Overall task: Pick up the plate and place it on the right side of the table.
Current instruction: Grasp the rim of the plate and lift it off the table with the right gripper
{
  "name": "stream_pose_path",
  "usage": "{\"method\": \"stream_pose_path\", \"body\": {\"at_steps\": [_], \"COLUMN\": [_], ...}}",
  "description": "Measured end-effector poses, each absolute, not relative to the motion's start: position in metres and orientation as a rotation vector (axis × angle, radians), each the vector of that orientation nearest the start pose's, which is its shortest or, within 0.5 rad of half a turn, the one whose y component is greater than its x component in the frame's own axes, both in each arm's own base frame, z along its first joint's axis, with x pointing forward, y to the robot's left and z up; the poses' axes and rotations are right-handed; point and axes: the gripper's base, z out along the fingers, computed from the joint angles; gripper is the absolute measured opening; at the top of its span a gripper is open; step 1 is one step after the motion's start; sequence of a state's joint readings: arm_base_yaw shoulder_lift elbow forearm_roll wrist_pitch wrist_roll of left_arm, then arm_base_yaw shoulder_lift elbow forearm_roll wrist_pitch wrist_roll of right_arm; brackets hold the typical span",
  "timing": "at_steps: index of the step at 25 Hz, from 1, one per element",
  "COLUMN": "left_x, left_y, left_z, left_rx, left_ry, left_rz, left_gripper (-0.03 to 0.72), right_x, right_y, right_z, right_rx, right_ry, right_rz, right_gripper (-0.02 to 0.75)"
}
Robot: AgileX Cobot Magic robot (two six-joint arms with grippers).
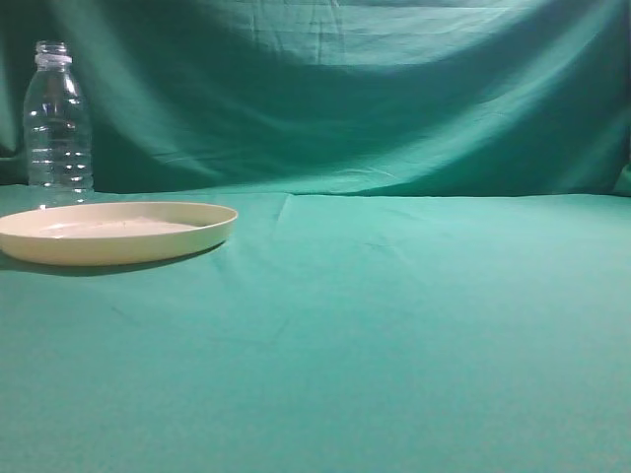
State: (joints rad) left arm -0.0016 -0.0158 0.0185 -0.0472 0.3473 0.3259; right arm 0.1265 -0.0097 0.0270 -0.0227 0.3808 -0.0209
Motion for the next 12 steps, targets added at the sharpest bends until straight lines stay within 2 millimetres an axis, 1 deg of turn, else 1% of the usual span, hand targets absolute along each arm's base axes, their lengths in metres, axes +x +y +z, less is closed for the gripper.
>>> {"method": "stream_pose_path", "body": {"at_steps": [12], "left_x": [0.0529], "left_y": [-0.0015], "left_z": [0.1765], "left_rx": [0.27], "left_ry": [1.817], "left_rz": [0.182], "left_gripper": [0.0], "right_x": [0.0521], "right_y": [0.0059], "right_z": [0.1704], "right_rx": [-0.154], "right_ry": [1.876], "right_rz": [0.049], "right_gripper": [0.0]}}
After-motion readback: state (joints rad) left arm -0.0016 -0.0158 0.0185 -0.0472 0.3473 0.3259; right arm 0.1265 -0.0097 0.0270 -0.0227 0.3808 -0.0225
